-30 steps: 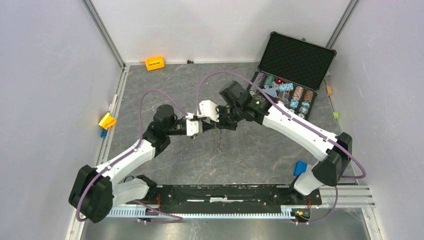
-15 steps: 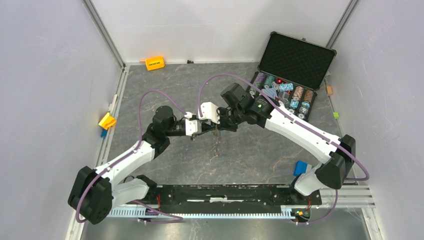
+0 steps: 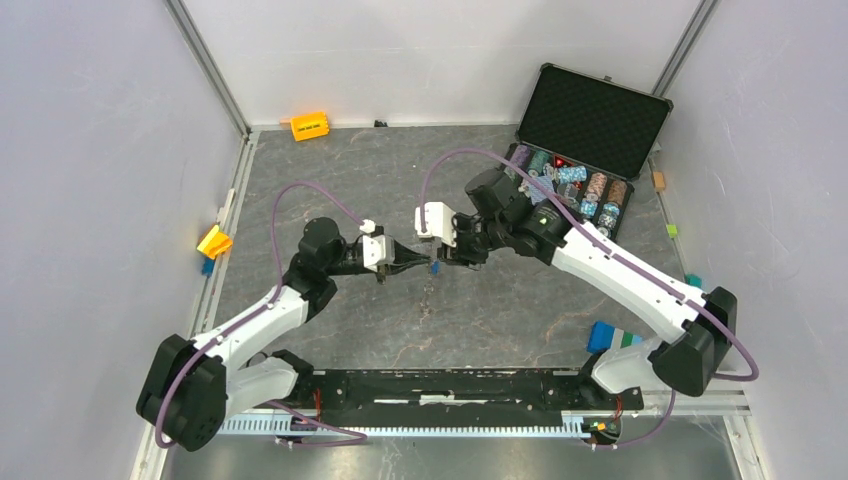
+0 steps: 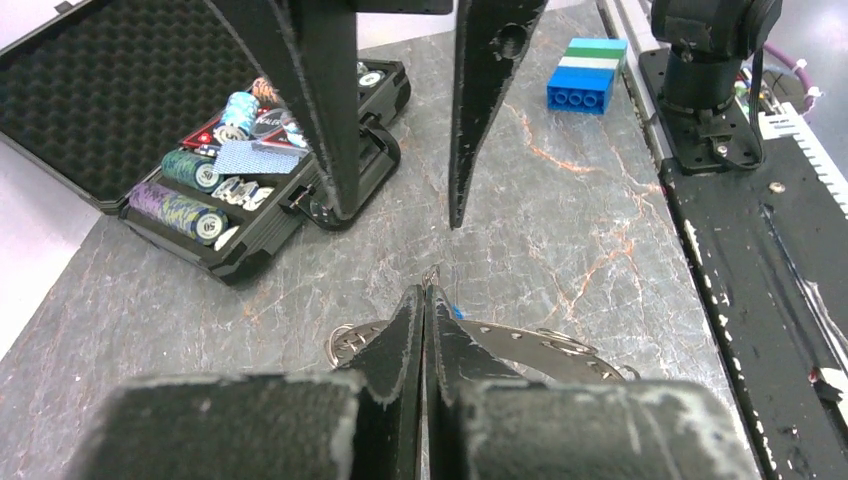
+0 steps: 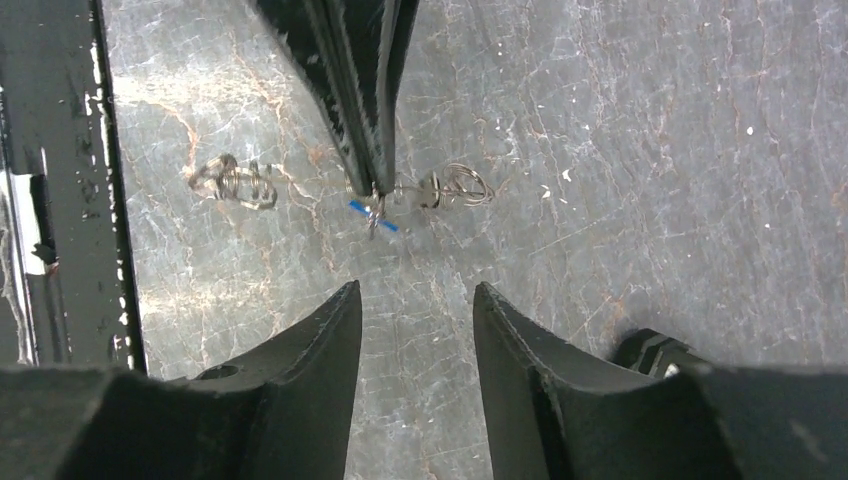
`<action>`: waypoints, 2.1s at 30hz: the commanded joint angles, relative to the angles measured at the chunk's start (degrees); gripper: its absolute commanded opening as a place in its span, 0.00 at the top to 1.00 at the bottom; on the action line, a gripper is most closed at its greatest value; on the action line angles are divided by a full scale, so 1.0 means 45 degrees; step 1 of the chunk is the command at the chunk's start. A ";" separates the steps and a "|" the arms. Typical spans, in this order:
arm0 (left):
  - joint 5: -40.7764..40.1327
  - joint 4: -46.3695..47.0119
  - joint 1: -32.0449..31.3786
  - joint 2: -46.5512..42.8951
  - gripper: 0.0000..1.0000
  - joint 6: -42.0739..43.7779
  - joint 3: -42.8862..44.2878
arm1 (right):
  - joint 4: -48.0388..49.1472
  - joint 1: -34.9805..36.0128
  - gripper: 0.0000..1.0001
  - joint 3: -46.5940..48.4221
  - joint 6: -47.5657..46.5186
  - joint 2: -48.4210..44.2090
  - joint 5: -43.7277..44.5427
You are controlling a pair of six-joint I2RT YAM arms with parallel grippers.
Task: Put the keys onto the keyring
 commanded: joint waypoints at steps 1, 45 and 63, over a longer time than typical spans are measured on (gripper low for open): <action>0.0396 0.2460 0.0123 -0.0270 0.98 -0.1930 -0.0139 | 0.0900 -0.0365 0.48 -0.0816 -0.0079 -0.0963 -0.1485; 0.0161 0.4924 0.0258 0.0231 0.98 -0.4317 -0.0617 | 0.3057 -0.0910 0.99 -0.2311 0.0807 -0.1466 -0.3467; -0.0130 0.6676 0.0261 0.0764 0.98 -0.6033 -0.0797 | 0.3250 -0.0928 1.00 -0.2565 0.0948 -0.1357 -0.3287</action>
